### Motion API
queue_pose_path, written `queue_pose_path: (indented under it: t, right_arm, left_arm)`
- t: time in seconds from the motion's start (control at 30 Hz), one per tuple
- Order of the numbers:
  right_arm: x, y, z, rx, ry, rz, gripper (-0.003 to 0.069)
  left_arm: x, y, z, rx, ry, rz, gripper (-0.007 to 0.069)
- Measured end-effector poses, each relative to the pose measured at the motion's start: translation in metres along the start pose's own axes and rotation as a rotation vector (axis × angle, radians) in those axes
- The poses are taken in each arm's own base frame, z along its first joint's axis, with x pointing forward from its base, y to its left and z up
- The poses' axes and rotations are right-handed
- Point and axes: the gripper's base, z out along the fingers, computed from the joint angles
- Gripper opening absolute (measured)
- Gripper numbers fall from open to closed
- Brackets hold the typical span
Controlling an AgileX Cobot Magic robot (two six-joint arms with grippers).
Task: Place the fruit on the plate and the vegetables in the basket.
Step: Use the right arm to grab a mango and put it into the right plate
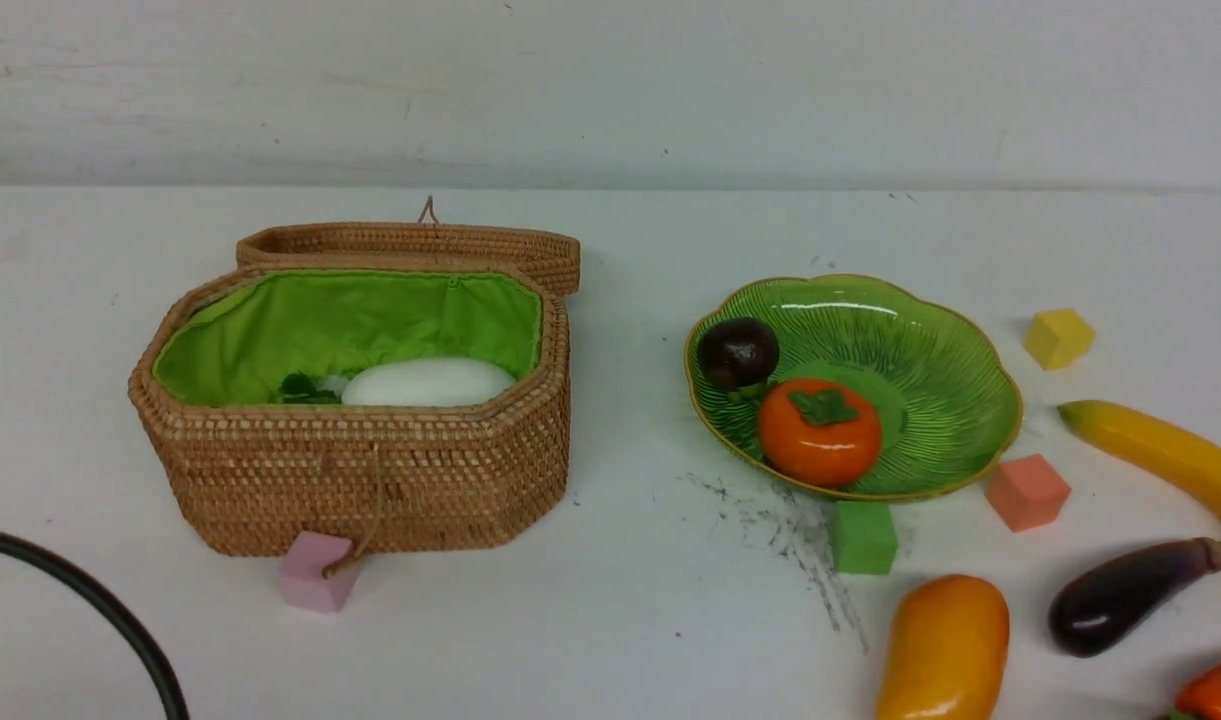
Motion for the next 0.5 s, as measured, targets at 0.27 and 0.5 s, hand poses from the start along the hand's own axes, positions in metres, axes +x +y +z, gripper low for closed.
queue_pose_path:
  t: [0.27, 0.5]
  right_arm:
    - [0.000, 0.000, 0.000, 0.000, 0.000, 0.000, 0.0243]
    - [0.000, 0.000, 0.000, 0.000, 0.000, 0.000, 0.0243]
  left_arm:
    - [-0.015, 0.010, 0.002, -0.063, -0.302, 0.084, -0.0013]
    - [0.019, 0.036, 0.019, -0.131, -0.634, 0.167, -0.0013]
